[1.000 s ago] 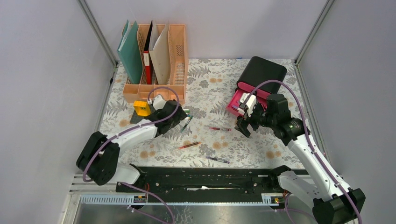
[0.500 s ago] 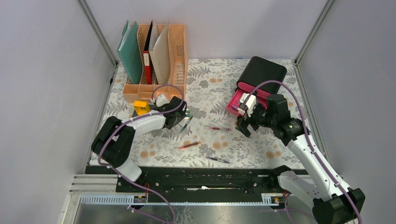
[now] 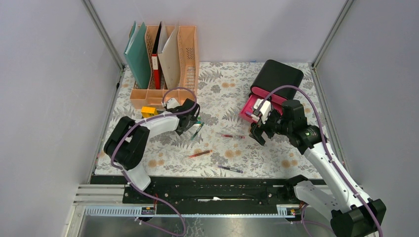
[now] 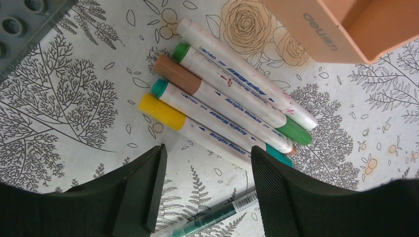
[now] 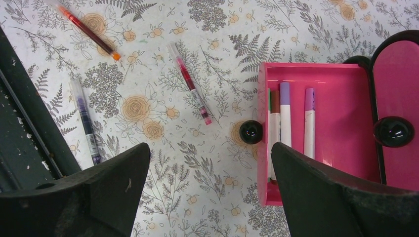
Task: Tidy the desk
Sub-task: Pick up the stationery from the center of the board.
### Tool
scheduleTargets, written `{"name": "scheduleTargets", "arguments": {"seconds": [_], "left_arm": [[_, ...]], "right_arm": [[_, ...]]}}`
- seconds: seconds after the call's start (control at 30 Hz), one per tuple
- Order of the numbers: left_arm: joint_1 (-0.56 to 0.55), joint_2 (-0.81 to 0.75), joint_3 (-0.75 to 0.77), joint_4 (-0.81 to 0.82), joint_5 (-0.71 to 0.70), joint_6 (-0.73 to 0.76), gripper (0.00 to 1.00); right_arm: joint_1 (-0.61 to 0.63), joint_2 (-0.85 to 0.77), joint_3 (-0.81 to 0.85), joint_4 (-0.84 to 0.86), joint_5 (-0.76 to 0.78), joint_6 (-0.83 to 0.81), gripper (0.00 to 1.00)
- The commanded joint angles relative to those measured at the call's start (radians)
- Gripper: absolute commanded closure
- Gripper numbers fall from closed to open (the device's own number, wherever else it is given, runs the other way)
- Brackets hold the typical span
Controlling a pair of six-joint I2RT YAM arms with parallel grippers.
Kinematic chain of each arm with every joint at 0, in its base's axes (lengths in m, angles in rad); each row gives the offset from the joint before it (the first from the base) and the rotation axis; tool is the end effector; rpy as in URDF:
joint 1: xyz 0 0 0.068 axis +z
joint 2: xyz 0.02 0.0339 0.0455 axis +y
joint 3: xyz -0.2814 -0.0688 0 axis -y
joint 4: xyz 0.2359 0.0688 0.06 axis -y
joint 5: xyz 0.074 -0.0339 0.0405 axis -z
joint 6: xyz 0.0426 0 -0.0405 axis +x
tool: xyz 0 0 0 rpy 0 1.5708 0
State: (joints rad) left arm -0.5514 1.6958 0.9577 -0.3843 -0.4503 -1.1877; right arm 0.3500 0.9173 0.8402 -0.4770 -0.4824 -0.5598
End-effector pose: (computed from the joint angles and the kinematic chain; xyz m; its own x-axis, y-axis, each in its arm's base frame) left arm 0.2812 -0.1512 0.1771 -0.5753 -0.6265 -0.5258 -0.5957 0.7615 -0.2555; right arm 0.1658 0.0816 0.3198 -0.0607 -0.5230 -0.8502 -0.8339 0.4947 -0.2447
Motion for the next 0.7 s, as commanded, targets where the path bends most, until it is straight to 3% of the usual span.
{"name": "scheduleTargets", "arguments": {"seconds": [0.0,0.2,0.37,0.67], "left_arm": [[0.008,0.056,0.071,-0.100,-0.014,-0.020,0.32],[0.008,0.093,0.096,-0.152,-0.013,-0.016,0.39],[0.008,0.096,0.082,-0.153,-0.013,-0.016,0.53],[0.007,0.021,0.022,-0.153,-0.028,0.008,0.65]], "right_arm": [[-0.010,-0.005,0.000,0.034,0.009,-0.013,0.00],[-0.011,-0.006,0.000,0.034,0.011,-0.013,0.00],[-0.011,-0.005,0.000,0.033,0.011,-0.014,0.00],[-0.012,-0.006,0.001,0.034,0.011,-0.014,0.00]]}}
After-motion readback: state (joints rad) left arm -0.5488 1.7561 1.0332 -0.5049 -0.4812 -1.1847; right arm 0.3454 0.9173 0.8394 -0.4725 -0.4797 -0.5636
